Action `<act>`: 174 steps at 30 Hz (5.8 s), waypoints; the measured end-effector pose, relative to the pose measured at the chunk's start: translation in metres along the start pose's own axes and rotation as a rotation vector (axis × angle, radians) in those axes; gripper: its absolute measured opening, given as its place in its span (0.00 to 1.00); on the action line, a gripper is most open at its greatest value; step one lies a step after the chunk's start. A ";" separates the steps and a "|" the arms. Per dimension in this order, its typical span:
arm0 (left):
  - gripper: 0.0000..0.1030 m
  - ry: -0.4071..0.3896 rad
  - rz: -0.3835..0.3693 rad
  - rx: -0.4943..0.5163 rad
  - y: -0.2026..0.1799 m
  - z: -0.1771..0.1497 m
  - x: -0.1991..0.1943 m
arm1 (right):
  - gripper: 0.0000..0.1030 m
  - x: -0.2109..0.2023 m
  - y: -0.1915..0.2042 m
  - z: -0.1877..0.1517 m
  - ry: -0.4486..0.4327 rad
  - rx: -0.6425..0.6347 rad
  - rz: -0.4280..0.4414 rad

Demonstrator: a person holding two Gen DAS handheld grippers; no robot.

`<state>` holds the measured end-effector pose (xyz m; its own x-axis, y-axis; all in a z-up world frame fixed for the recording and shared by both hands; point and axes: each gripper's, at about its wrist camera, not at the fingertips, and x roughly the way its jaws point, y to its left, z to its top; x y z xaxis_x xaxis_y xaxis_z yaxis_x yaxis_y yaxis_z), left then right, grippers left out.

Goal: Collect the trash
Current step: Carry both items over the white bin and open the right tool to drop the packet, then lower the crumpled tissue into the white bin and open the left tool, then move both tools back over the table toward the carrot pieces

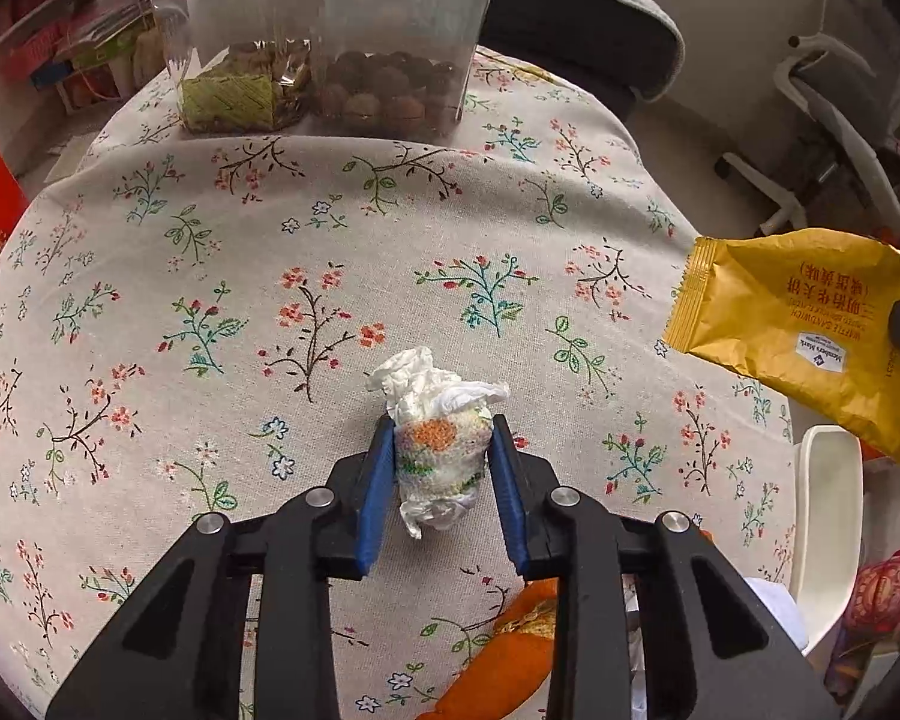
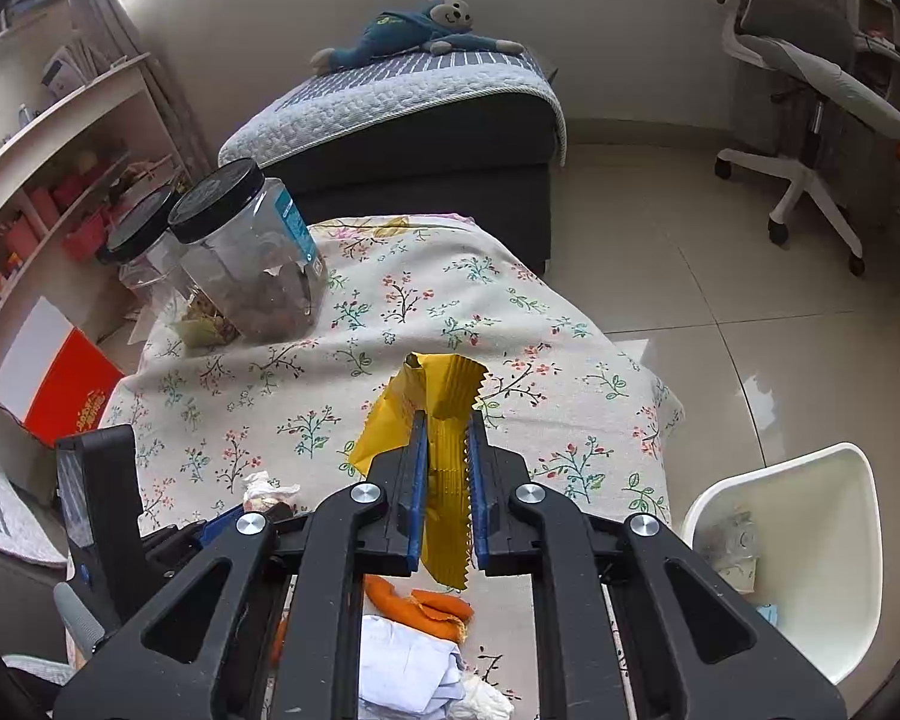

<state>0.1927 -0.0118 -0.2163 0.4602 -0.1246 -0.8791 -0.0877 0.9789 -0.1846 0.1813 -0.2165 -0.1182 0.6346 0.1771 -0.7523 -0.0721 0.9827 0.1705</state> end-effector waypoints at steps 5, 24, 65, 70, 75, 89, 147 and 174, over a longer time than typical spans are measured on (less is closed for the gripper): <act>0.30 -0.094 0.047 -0.069 0.030 0.016 -0.027 | 0.11 -0.012 0.014 0.000 -0.047 -0.029 0.032; 0.31 -0.574 0.237 0.061 0.033 0.027 -0.152 | 0.11 -0.068 0.052 -0.005 -0.350 -0.156 0.009; 0.32 -0.638 0.043 0.271 -0.100 -0.009 -0.174 | 0.12 -0.122 -0.056 -0.019 -0.441 -0.032 -0.182; 0.32 -0.643 0.029 0.302 -0.118 -0.017 -0.174 | 0.12 -0.130 -0.077 -0.023 -0.445 -0.004 -0.208; 0.32 -0.645 0.015 0.332 -0.137 -0.024 -0.174 | 0.12 -0.135 -0.100 -0.029 -0.440 0.028 -0.243; 0.32 -0.639 -0.060 0.432 -0.202 -0.044 -0.173 | 0.36 -0.156 -0.166 -0.052 -0.434 0.145 -0.337; 0.87 -0.533 -0.177 0.467 -0.312 -0.098 -0.166 | 0.93 -0.196 -0.231 -0.117 -0.409 0.408 -0.613; 0.87 -0.499 0.036 0.314 -0.146 -0.091 -0.168 | 0.93 -0.139 -0.090 -0.108 -0.284 0.109 -0.427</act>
<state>0.0475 -0.1487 -0.0817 0.8284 -0.0734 -0.5553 0.1194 0.9917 0.0471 0.0160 -0.3237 -0.0978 0.7749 -0.2745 -0.5693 0.3096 0.9502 -0.0367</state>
